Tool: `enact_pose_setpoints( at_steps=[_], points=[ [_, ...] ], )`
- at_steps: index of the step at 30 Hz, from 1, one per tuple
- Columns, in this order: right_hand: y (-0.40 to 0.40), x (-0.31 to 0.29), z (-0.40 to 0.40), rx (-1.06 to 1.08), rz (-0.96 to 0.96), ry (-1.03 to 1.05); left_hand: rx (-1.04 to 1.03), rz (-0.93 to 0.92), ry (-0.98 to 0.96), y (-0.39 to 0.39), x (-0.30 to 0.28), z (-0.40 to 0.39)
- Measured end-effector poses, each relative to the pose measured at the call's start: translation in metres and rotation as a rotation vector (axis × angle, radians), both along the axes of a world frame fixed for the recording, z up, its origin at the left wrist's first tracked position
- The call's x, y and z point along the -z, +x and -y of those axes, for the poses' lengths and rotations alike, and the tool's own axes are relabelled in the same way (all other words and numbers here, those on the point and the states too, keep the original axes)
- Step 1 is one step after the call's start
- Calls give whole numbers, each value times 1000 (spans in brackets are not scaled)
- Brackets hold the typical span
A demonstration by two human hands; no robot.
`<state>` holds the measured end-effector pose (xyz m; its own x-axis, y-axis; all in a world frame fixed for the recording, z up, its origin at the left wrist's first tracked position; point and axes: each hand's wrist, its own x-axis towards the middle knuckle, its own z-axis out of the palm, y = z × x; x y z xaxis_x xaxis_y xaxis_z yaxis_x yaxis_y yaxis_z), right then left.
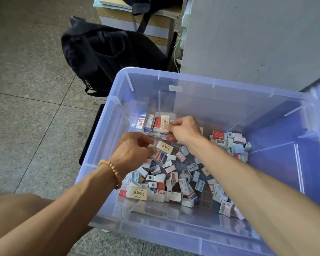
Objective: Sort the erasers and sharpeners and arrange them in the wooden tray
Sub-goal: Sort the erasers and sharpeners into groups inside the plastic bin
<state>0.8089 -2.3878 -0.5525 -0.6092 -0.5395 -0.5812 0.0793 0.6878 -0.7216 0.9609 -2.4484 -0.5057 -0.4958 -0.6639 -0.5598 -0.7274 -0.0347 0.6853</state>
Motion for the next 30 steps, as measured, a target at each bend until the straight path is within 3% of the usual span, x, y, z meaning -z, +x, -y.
enact_pose_setpoints(
  at_steps=[3, 10, 16, 20, 23, 25, 30],
  points=[
    [5, 18, 23, 37, -27, 41, 18, -7, -3, 0, 0, 0],
    [3, 24, 28, -180, -295, 88, -2, -41, -61, 0, 5, 0],
    [-7, -14, -27, -356, 324, -125, -107, -111, -43, -15, 4, 0],
    [-10, -21, -42, -401, 226, -97, -139, -180, 6, -28, 9, 0],
    [-18, -13, -41, -213, 32, 6, 177, 47, -380, -29, 19, 4],
    [-21, -6, -40, -111, 14, 11, 440, 215, -599, -28, 23, 5],
    [-20, 0, -37, -87, 6, -25, 740, 358, -711, -34, 35, 7]
  ],
)
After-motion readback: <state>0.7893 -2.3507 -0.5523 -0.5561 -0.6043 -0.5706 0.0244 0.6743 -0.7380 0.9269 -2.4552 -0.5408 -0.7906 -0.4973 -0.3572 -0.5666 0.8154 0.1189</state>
